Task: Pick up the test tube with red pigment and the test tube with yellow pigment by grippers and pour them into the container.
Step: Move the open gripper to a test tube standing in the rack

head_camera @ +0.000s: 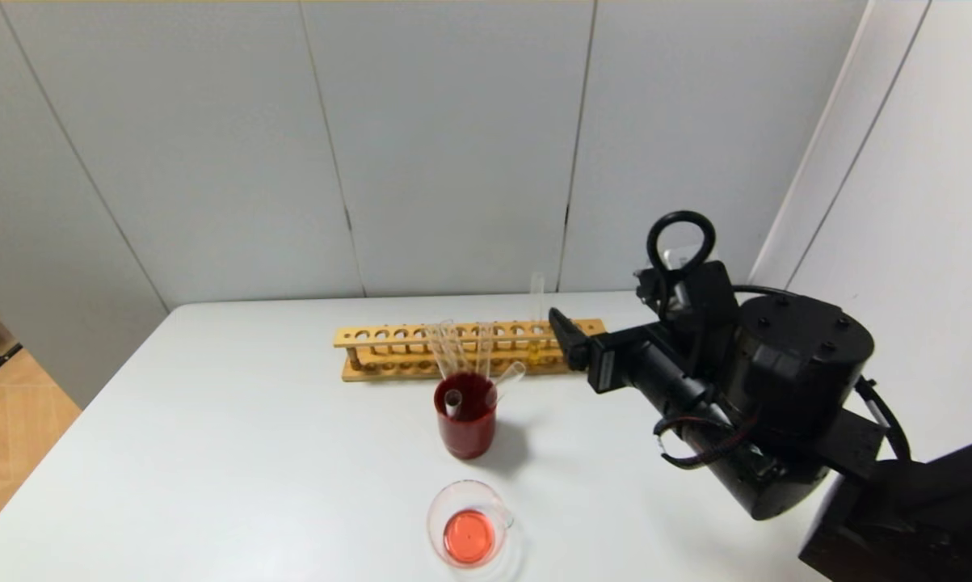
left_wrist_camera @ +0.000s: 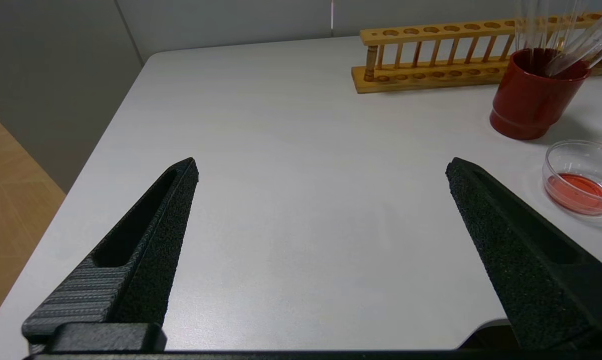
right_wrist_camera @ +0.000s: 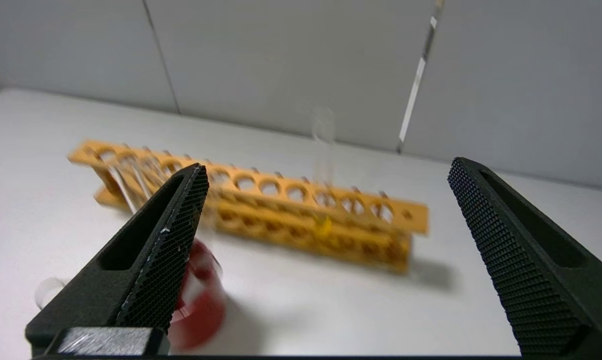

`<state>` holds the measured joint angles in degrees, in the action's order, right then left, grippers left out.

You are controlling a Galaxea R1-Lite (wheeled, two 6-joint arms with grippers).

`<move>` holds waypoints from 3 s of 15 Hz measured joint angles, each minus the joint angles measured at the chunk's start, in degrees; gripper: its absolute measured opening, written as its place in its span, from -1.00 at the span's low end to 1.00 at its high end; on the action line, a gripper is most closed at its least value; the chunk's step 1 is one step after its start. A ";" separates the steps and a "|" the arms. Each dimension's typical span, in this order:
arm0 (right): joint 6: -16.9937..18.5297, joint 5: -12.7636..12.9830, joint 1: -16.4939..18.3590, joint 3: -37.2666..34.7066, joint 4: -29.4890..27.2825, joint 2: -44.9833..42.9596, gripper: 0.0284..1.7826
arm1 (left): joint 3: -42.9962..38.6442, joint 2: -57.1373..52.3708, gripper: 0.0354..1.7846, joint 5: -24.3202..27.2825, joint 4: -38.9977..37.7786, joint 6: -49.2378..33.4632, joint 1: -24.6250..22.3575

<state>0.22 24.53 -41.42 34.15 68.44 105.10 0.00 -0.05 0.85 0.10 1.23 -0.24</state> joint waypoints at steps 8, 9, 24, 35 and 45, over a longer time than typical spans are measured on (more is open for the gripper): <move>9.28 0.61 2.82 -15.27 8.33 -0.24 0.96 | 0.00 0.00 0.96 0.00 0.00 -0.02 0.00; 9.84 0.59 3.04 -15.02 8.44 1.02 0.96 | 0.00 0.00 0.96 0.02 0.00 0.00 0.02; 7.08 -11.50 14.41 24.78 -4.28 28.42 0.96 | 0.00 0.00 0.96 0.02 0.00 -0.02 0.02; 5.36 -11.43 14.06 30.14 -6.40 29.70 0.96 | 0.00 0.00 0.96 0.00 0.00 -0.02 0.00; 5.14 -12.29 11.36 14.99 -4.47 17.29 0.96 | 0.00 0.00 0.96 0.00 0.00 -0.02 0.02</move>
<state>5.36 12.24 -30.06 49.14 63.96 122.38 0.00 -0.05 0.85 0.10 1.21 -0.22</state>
